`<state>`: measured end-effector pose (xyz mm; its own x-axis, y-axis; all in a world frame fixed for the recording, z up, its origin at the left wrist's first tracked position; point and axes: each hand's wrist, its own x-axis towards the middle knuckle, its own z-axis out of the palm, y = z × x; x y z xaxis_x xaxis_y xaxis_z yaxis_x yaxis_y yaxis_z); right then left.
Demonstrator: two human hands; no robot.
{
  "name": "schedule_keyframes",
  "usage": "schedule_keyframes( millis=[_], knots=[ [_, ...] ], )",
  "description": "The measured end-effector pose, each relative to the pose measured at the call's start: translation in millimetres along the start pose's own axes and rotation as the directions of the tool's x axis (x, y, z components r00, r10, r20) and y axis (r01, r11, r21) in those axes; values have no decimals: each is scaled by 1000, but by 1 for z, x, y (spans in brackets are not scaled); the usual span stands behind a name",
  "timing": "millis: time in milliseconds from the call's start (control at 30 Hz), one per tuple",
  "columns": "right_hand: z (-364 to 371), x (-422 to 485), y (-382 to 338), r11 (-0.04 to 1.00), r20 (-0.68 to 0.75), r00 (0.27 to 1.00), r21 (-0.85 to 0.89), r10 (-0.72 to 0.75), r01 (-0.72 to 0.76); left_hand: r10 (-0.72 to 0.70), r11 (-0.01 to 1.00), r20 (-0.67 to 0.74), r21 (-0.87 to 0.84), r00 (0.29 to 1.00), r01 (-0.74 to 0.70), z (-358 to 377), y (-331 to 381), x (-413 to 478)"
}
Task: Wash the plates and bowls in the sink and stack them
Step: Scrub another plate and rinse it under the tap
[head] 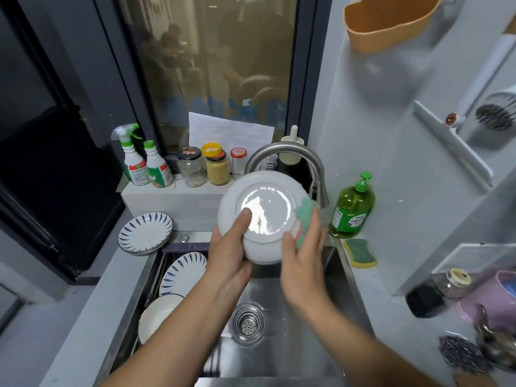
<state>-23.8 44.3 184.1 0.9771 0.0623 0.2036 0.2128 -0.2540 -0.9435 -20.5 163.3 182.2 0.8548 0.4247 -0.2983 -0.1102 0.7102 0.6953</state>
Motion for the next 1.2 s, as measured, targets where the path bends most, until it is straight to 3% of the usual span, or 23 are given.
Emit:
schedule_keyframes(
  millis=[67, 167, 233, 400, 500, 600, 667, 733, 867, 967, 1033, 1133, 1200],
  knots=[
    [15, -21, 2, 989, 27, 999, 142, 37, -40, -6, 998, -19, -62, 1000, 5, 3, -1, 2],
    [14, 1, -5, 935, -78, 990, 344, 117, -83, -52, 994, 46, -97, 998, 56, 3, -9, -4],
    [3, 23, -9, 948, -108, 990, 313, 92, -54, -98, 989, 69, -100, 993, 104, 2, -15, -9],
    [-24, 41, -14, 974, 76, 997, 224, 13, -30, -166, 985, 134, -34, 977, 172, -7, 2, -6],
    [-54, 58, -21, 998, 300, 953, 33, -53, 45, -166, 976, 170, 172, 971, 137, -22, 27, 6],
    [-69, 69, -24, 995, 465, 885, -69, -32, 72, -238, 890, 212, 439, 948, 125, -25, 35, 11],
    [-67, 71, -22, 997, 463, 886, -59, -22, 56, -213, 874, 206, 478, 955, 92, -22, 31, 10],
    [-61, 70, -15, 999, 374, 927, -2, -37, 41, -137, 905, 191, 423, 972, 44, -19, 26, 8],
    [-30, 37, 10, 993, 100, 993, 88, 69, -78, 12, 967, 35, 253, 999, -21, -18, 12, 11],
    [-2, 1, 34, 984, 97, 984, 78, 152, -160, 77, 984, -68, 168, 995, -65, -22, 0, 13],
    [6, -5, 41, 956, 128, 966, 160, 225, -244, 132, 973, -88, 203, 987, -111, -27, -7, 11],
    [1, 5, 34, 796, 237, 866, 343, 440, -499, 220, 944, -45, 262, 974, -201, -37, -7, 6],
    [-5, 14, 29, 643, 386, 733, 355, 561, -679, 276, 911, 14, 315, 961, -266, -48, 0, 3]
  ],
)
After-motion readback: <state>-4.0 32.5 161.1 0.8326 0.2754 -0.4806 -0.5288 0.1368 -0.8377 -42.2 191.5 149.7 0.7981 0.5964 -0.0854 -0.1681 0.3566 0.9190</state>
